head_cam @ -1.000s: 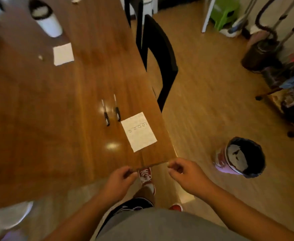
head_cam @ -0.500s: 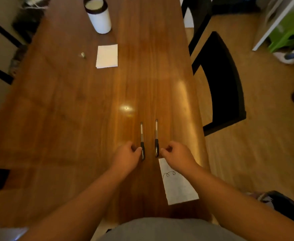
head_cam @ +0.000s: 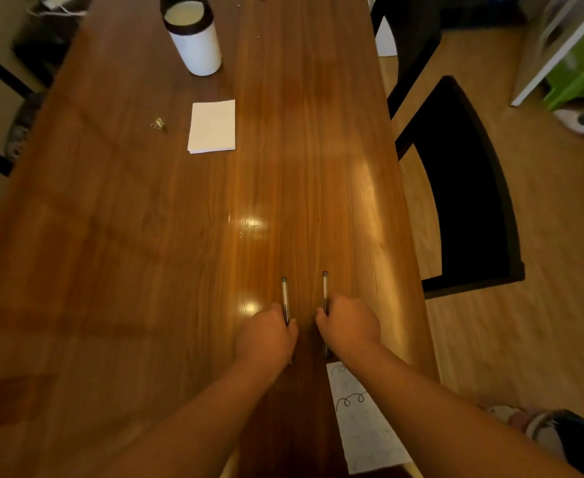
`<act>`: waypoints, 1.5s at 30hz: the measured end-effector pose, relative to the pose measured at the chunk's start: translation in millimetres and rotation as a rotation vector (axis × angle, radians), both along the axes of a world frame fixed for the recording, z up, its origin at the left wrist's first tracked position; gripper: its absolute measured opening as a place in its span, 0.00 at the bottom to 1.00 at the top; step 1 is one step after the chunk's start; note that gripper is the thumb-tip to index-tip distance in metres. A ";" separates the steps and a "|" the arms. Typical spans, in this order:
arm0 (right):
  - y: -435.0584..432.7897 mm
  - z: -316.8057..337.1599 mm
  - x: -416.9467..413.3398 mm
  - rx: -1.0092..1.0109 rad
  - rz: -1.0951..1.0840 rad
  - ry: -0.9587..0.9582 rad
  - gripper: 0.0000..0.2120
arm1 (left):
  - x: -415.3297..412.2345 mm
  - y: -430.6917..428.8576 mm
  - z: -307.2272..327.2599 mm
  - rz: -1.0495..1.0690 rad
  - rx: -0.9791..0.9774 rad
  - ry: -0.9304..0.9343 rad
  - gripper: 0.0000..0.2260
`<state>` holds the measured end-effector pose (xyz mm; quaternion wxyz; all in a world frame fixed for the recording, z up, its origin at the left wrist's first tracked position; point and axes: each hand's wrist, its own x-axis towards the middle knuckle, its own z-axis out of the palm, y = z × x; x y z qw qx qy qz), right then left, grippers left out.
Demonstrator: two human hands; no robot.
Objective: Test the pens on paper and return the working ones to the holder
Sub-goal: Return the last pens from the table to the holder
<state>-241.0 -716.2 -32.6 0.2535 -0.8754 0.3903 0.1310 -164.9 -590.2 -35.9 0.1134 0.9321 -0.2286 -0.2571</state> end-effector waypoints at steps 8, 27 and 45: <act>-4.7 12.4 -11.3 0.196 -0.079 -0.107 0.10 | 1.0 7.6 3.4 0.061 -0.096 0.107 0.06; 19.3 50.0 -209.1 0.778 -0.219 -0.150 0.06 | -162.0 96.7 53.5 0.625 -0.540 0.726 0.10; 107.6 47.0 -274.7 0.778 0.471 0.184 0.07 | -418.5 256.4 54.9 1.462 -0.742 0.361 0.07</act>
